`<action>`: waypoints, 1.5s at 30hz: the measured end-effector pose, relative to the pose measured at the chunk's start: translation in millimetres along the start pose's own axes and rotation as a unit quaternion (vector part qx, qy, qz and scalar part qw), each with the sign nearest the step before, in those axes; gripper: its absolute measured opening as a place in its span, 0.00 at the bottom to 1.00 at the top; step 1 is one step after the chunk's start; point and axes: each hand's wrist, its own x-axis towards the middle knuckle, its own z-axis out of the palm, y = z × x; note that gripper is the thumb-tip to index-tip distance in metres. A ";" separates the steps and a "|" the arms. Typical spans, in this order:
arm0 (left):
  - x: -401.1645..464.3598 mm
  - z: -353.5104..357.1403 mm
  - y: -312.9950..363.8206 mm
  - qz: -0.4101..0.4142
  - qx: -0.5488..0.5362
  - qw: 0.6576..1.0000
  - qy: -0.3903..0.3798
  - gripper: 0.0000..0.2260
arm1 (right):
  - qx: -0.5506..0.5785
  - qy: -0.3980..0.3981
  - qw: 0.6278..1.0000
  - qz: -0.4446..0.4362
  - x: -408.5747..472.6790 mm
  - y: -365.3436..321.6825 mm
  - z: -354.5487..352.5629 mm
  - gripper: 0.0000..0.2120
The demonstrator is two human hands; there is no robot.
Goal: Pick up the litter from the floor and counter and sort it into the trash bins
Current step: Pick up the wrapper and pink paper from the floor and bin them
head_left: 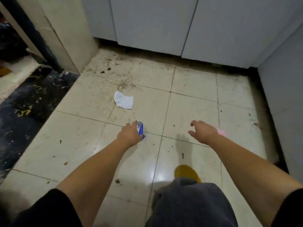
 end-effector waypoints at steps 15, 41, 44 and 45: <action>97.9 81.0 12.0 -0.175 -0.017 0.984 0.037 0.26 | 0.050 -0.049 0.990 0.119 120.7 137.7 90.7 0.15; 58.3 2.5 -114.0 -0.338 -0.185 0.881 0.273 0.06 | -0.089 -0.105 0.927 -0.350 282.5 -279.9 10.8 0.17; 45.6 11.1 -124.9 -0.357 -0.191 0.871 0.278 0.05 | -0.095 -0.110 0.926 -0.348 284.5 -281.3 32.9 0.18; 42.0 12.3 -126.9 -0.361 -0.191 0.869 0.279 0.05 | -0.088 -0.082 0.932 -0.341 284.1 -281.1 38.0 0.19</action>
